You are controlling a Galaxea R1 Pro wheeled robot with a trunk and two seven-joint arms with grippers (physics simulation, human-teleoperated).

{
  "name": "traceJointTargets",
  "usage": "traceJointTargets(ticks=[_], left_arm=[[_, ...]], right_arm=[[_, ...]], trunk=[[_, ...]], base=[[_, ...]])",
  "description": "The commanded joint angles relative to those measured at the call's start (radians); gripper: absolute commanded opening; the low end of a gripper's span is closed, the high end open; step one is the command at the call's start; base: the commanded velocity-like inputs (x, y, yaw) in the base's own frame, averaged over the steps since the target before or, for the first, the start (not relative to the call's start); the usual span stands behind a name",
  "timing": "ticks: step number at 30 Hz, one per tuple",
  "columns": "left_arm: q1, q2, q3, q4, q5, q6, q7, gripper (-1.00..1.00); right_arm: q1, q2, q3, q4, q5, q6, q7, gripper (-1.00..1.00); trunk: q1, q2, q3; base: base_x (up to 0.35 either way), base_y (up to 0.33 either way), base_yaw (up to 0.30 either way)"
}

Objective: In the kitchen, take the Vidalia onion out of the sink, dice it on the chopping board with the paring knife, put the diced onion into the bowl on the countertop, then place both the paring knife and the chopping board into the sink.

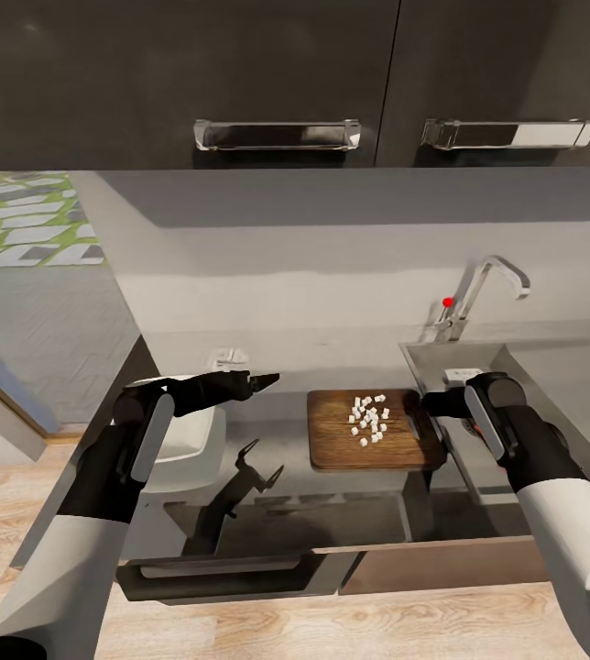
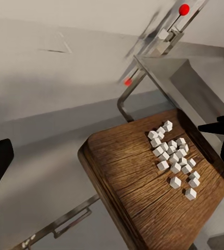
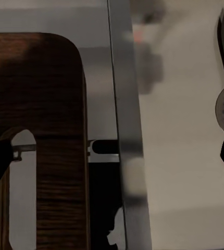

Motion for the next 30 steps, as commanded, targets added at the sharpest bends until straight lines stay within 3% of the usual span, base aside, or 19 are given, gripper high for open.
traceJointTargets(ticks=[1, 30], left_arm=[[-0.001, 0.000, 0.000, 0.000, 0.003, 0.006, 0.000, 1.00], [-0.001, 0.000, 0.002, -0.001, 0.003, 0.006, 0.000, 1.00]], right_arm=[[-0.001, -0.001, 0.002, 0.000, 0.002, 0.004, 0.004, 1.00], [-0.001, 0.000, 0.003, 0.000, 0.002, 0.004, 0.004, 1.00]], trunk=[[0.001, -0.002, -0.002], [0.001, -0.002, -0.020]], base=[[0.000, 0.000, 0.000], [0.000, 0.000, 0.000]])
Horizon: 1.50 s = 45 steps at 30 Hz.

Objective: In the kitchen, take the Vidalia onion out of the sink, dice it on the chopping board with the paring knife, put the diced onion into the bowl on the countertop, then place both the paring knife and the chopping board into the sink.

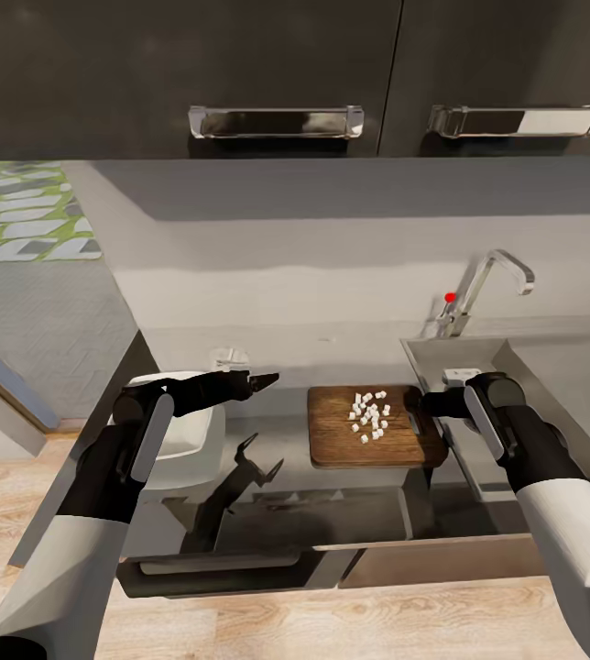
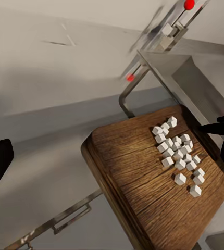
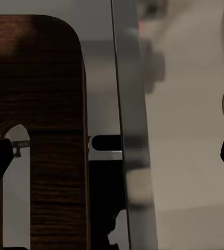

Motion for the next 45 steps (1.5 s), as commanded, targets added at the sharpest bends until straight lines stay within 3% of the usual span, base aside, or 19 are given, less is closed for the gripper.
traceJointTargets(ticks=[1, 24, 35, 45], left_arm=[[-0.001, 0.000, 0.000, 0.000, 0.003, 0.006, 0.000, 1.00], [-0.001, 0.000, 0.000, -0.001, 0.002, 0.006, 0.000, 1.00], [-0.001, 0.000, 0.000, -0.001, 0.002, 0.006, 0.000, 1.00], [-0.001, 0.000, 0.000, -0.001, 0.002, 0.006, 0.000, 1.00]], right_arm=[[-0.001, -0.001, 0.002, -0.001, 0.002, 0.004, 0.004, 1.00], [-0.001, -0.001, 0.014, -0.001, 0.002, 0.004, 0.004, 1.00], [-0.001, 0.012, 0.017, -0.001, 0.002, 0.004, 0.003, 1.00], [-0.001, 0.013, 0.057, -0.001, 0.002, 0.004, 0.002, 1.00]], trunk=[[0.001, -0.002, -0.003], [0.001, -0.002, -0.027], [0.001, -0.002, -0.027], [0.001, -0.002, -0.028]], base=[[0.000, 0.000, 0.000], [0.000, 0.000, 0.000], [0.000, 0.000, 0.000], [0.000, 0.000, 0.000]])
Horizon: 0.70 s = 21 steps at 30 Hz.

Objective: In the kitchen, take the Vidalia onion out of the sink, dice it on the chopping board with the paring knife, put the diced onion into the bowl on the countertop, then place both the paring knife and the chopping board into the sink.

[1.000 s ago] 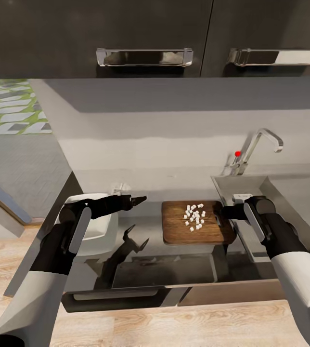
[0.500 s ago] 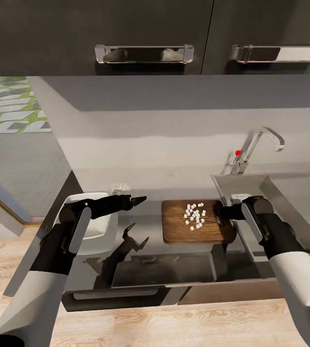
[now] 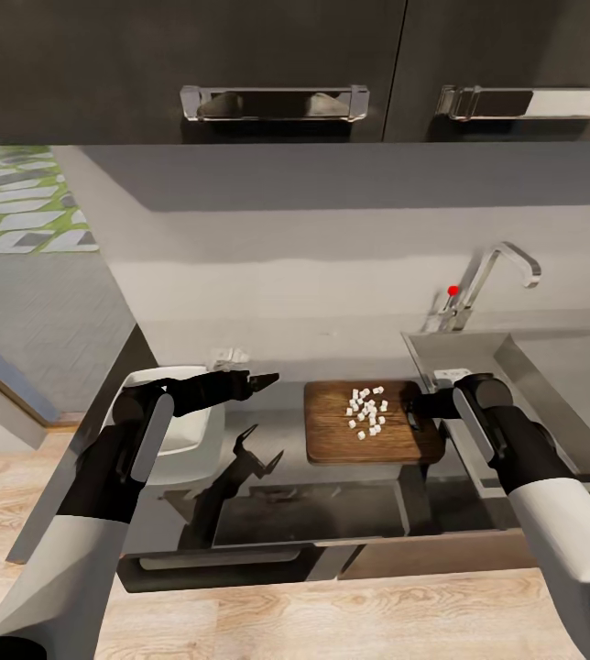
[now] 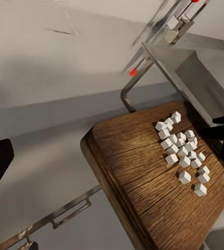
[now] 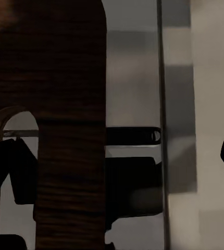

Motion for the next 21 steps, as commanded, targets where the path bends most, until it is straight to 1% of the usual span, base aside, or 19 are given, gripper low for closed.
traceJointTargets(ticks=[1, 21], left_arm=[[-0.001, 0.000, 0.000, 0.000, 0.003, 0.006, 0.000, 1.00], [-0.001, 0.000, 0.000, 0.000, 0.003, 0.007, 0.000, 1.00]], right_arm=[[0.000, -0.001, 0.004, 0.000, 0.000, 0.007, 0.007, 1.00], [0.000, -0.001, 0.004, 0.000, 0.001, 0.007, 0.003, 1.00]], trunk=[[0.001, -0.001, -0.002], [0.001, -0.001, -0.002]], base=[[0.000, 0.000, 0.000], [0.000, 0.000, 0.000]])
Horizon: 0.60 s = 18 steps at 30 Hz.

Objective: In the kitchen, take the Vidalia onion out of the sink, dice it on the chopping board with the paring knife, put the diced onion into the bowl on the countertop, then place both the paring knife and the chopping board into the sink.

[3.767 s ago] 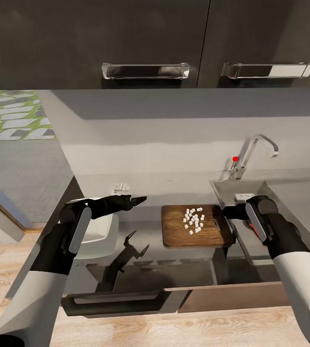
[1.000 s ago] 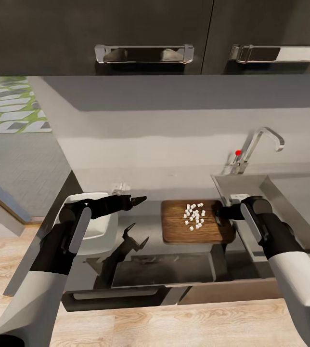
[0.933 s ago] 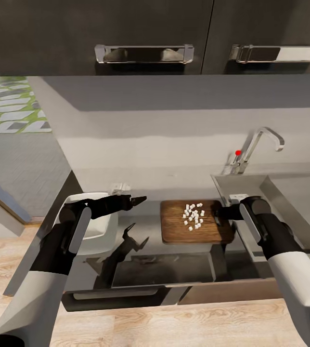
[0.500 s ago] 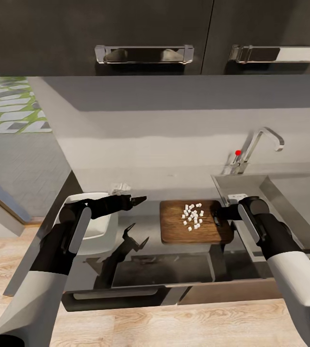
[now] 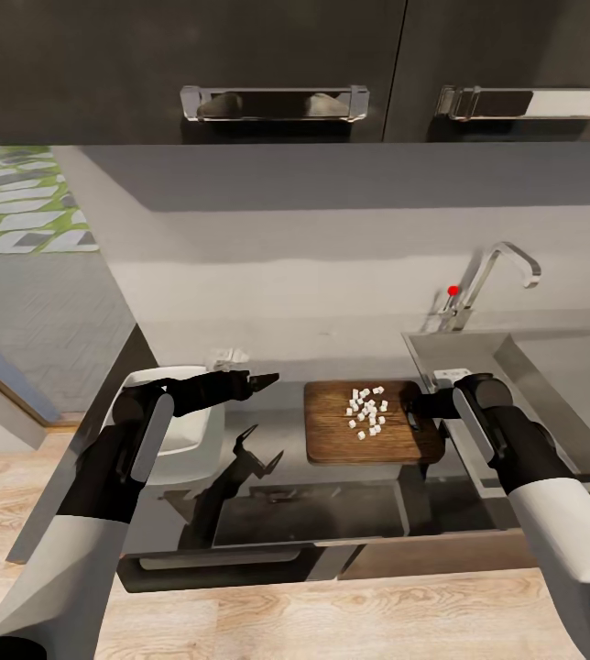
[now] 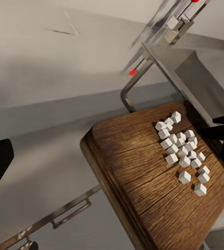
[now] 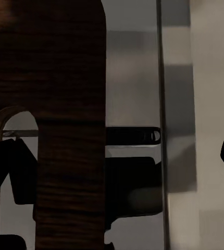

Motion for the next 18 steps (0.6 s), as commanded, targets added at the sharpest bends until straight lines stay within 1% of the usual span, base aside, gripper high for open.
traceJointTargets(ticks=[1, 6, 7, 18], left_arm=[[-0.001, 0.000, 0.000, -0.001, 0.003, 0.006, 0.000, 1.00], [-0.001, 0.000, 0.000, 0.000, 0.003, 0.006, 0.000, 1.00], [-0.001, 0.000, 0.000, -0.001, 0.003, 0.006, 0.000, 1.00], [-0.001, 0.000, 0.000, -0.001, 0.003, 0.006, 0.000, 1.00]], right_arm=[[0.000, -0.001, 0.003, 0.000, 0.003, 0.007, 0.007, 1.00], [0.000, -0.001, 0.003, 0.000, 0.004, 0.007, 0.005, 1.00], [0.000, -0.001, 0.003, 0.000, 0.004, 0.007, 0.005, -1.00], [0.000, -0.001, 0.003, 0.000, 0.004, 0.007, 0.005, -1.00]], trunk=[[0.001, -0.001, -0.002], [0.001, -0.001, -0.002], [0.001, -0.001, -0.002], [0.001, -0.001, -0.002]], base=[[0.000, 0.000, 0.000], [0.000, 0.000, 0.000], [0.000, 0.000, 0.000], [0.000, 0.000, 0.000]])
